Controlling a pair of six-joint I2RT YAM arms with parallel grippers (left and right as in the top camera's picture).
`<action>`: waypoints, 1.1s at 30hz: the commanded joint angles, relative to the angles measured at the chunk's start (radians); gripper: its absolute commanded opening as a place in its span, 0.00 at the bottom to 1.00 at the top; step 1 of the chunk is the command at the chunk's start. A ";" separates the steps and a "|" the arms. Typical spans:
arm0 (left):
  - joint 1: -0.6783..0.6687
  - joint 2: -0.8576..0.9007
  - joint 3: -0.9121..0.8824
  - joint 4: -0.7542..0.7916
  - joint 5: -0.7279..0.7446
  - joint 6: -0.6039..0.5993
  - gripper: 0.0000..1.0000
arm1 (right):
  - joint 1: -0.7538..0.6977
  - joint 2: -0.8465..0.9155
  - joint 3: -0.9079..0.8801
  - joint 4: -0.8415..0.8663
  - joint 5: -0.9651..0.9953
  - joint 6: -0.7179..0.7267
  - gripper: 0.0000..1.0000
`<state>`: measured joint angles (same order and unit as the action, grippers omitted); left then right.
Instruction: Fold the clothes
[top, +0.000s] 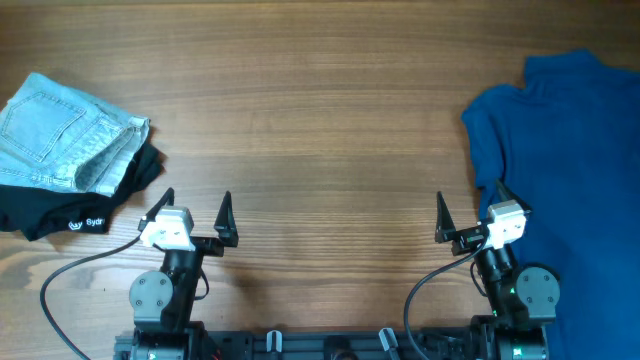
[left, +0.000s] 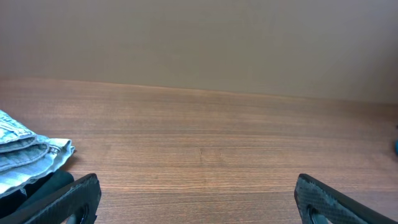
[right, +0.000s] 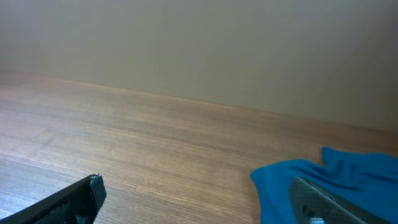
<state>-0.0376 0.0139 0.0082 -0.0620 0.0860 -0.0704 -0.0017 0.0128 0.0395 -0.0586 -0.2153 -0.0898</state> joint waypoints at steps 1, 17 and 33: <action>0.003 -0.005 -0.003 -0.010 -0.009 -0.013 1.00 | -0.005 -0.003 -0.002 0.004 0.010 0.013 1.00; 0.003 -0.005 -0.003 -0.009 -0.009 -0.013 1.00 | -0.005 -0.003 -0.002 0.004 0.010 0.013 0.99; 0.003 -0.005 0.005 0.024 0.005 -0.017 1.00 | -0.005 0.000 0.021 0.013 -0.151 0.145 1.00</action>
<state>-0.0376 0.0139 0.0082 -0.0517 0.0868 -0.0734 -0.0017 0.0128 0.0395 -0.0574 -0.2703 -0.0143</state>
